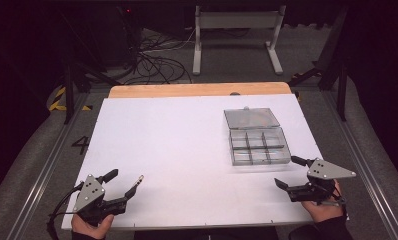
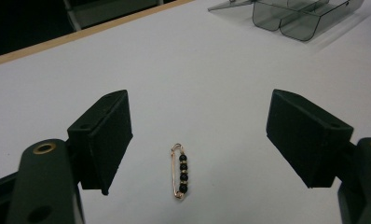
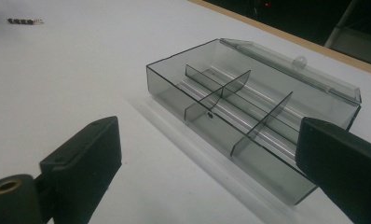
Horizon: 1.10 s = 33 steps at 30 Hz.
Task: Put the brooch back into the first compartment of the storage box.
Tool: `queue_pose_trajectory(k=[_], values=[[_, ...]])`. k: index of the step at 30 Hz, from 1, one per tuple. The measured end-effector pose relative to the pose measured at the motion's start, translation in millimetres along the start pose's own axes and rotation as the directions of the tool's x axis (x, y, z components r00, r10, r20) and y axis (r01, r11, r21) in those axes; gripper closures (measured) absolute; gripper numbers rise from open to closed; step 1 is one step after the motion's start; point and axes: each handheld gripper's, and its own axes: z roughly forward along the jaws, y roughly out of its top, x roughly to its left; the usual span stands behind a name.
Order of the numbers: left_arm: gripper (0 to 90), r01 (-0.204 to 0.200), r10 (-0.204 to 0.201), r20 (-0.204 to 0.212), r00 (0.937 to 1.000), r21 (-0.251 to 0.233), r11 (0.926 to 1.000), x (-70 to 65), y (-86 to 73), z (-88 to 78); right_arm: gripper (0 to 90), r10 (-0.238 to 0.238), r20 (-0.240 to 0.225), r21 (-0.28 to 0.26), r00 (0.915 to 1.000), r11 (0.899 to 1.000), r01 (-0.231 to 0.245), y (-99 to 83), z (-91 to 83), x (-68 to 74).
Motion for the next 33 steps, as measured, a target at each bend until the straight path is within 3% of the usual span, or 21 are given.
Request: queue_pose_trajectory(k=[10, 23, 27, 33], values=[[22.9, 0.006, -0.006, 0.0, 1.0, 0.001, 1.0, -0.9, 1.2, 0.7, 7.1, 0.0, -0.005, 0.001, 1.0, 1.0, 0.0, -0.2, 0.6, 0.2], [24.0, -0.029, 0.029, -0.02, 0.9994, 0.028, 0.9992, -2.3, 5.3, -1.0, 7.2, 0.002, -0.011, 0.003, 0.9999, 1.0, -0.002, -0.1, 1.2, 0.8], [24.8, 0.002, -0.002, 0.002, 1.0, 0.037, 0.9993, -0.5, 7.4, 0.0, 7.2, 0.002, -0.013, 0.004, 0.9999, 1.0, -0.002, -0.1, 1.6, 1.0], [24.7, 0.017, -0.018, 0.025, 0.9995, 0.059, 0.9981, 3.9, 12.3, 4.8, 7.1, 0.001, -0.017, 0.009, 0.9998, 1.0, -0.001, 0.1, 2.8, 1.6]])
